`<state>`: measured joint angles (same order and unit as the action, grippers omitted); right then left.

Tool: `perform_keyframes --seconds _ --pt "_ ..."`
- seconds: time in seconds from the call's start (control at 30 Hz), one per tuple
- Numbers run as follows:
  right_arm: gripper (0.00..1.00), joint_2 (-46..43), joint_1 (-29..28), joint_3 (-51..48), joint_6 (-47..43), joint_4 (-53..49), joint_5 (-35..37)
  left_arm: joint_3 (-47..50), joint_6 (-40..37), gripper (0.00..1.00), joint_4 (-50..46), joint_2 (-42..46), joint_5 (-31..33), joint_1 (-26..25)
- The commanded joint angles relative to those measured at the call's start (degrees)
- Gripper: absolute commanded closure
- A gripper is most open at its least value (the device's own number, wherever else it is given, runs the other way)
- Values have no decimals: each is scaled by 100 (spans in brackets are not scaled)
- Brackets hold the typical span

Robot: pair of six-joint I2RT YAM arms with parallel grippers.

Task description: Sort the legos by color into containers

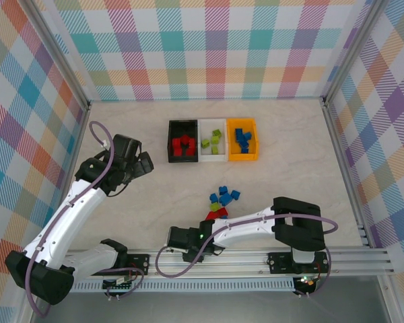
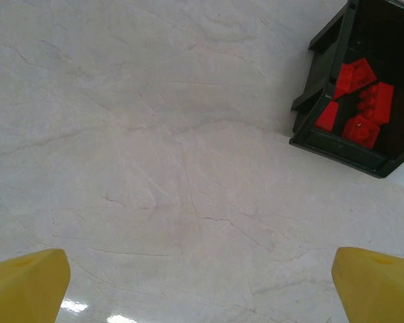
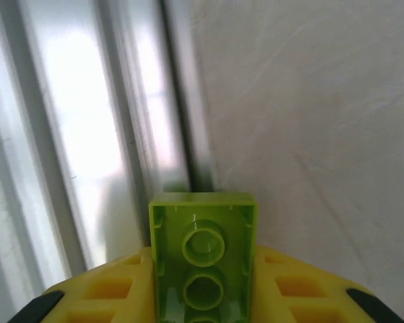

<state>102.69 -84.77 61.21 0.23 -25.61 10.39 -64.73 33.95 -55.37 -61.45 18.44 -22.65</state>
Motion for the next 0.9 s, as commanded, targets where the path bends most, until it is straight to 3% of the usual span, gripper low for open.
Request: perform_keyframes --seconds 0.0,0.2,0.4,0.63,0.87 --pt "73 -345 322 -185 205 407 302 22 -6 0 44 -24 -113 82" --pt "73 -1153 1092 -373 502 812 482 72 -2 0 91 -35 -175 75" --pt "71 -1726 2533 -31 756 1108 478 304 53 0 283 -5 -379 77" --pt "70 -374 4067 1498 1250 965 533 733 178 0 780 -95 -851 -157" --pt "68 1510 4821 3879 1705 -297 675 1056 290 0 1215 -437 -1041 -780"
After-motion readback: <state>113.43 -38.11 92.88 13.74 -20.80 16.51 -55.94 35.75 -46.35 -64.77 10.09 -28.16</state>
